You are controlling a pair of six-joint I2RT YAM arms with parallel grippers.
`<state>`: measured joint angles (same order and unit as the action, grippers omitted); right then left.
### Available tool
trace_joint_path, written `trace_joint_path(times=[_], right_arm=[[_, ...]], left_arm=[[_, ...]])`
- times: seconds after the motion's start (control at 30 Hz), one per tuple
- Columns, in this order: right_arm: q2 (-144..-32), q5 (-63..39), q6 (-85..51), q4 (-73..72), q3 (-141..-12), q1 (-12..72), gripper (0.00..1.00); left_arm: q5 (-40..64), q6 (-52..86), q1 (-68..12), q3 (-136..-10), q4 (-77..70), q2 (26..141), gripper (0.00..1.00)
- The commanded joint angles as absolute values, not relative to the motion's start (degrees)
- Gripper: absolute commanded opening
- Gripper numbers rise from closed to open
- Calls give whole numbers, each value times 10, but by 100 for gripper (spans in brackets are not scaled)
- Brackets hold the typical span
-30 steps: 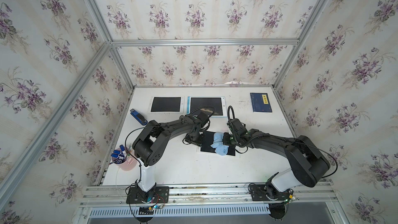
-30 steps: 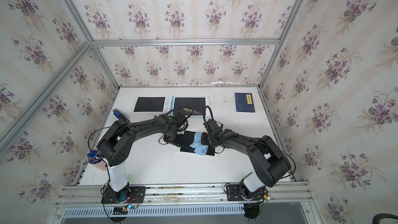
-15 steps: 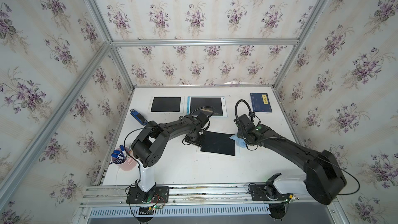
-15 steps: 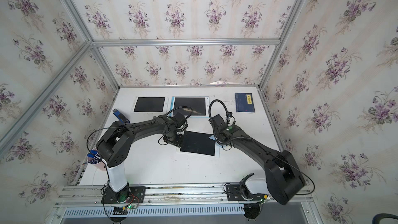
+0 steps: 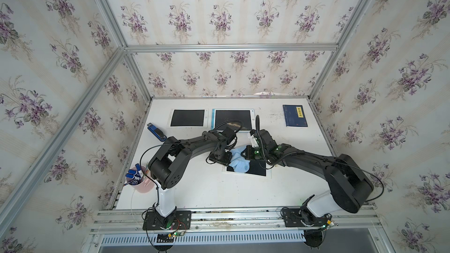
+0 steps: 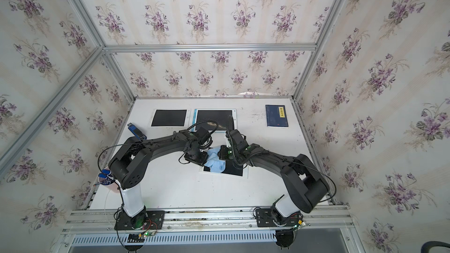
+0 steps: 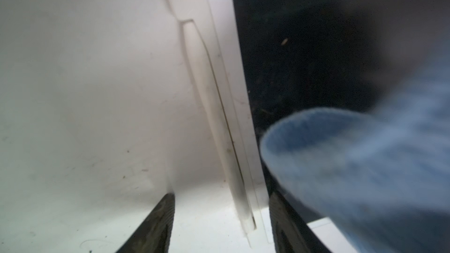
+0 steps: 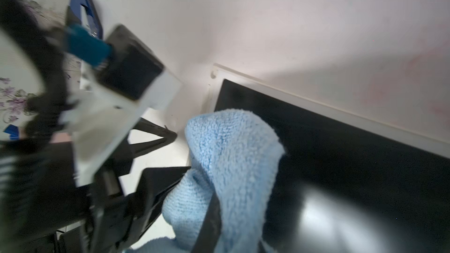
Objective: Wipe the drawing tablet
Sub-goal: Wipe the dirt from the drawing tablet.
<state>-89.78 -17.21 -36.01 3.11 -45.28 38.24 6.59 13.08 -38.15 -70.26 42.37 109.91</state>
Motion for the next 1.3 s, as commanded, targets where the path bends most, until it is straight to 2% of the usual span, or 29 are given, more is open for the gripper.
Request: trace_joint_path(times=[0.0, 0.2, 0.23, 0.33, 0.4, 0.53, 0.7, 0.8, 0.87, 0.93, 1.03, 1.1, 1.27], right_arm=[[-926, -152, -349, 71, -456, 379, 0], [-863, 87, -309, 249, -432, 317, 0], [-838, 121, -305, 272, -429, 282, 0], [-765, 161, -308, 307, -426, 233, 0], [-727, 139, -310, 294, -427, 228, 0], [-702, -16, -310, 198, -434, 262, 0], [-789, -149, -313, 108, -469, 358, 0], [-864, -133, -314, 136, -492, 361, 0], [-899, -57, -309, 185, -502, 350, 0], [-913, 8, -320, 230, -498, 304, 0], [-861, 57, -337, 246, -457, 200, 0], [-798, 58, -337, 233, -433, 164, 0], [-689, -3, -320, 172, -425, 202, 0]], left_arm=[[23, 127, -381, -694, 448, 1115, 63], [22, 125, -381, -692, 448, 1110, 63], [22, 124, -380, -693, 447, 1110, 63], [22, 122, -381, -693, 447, 1108, 63], [22, 123, -381, -693, 447, 1106, 63], [20, 123, -381, -692, 448, 1103, 63], [17, 124, -379, -693, 452, 1103, 63], [17, 125, -380, -693, 453, 1103, 63], [16, 125, -380, -693, 453, 1102, 63], [15, 125, -380, -693, 454, 1102, 63], [15, 125, -380, -692, 453, 1101, 63], [15, 125, -380, -693, 453, 1101, 63], [15, 124, -380, -694, 453, 1103, 63]])
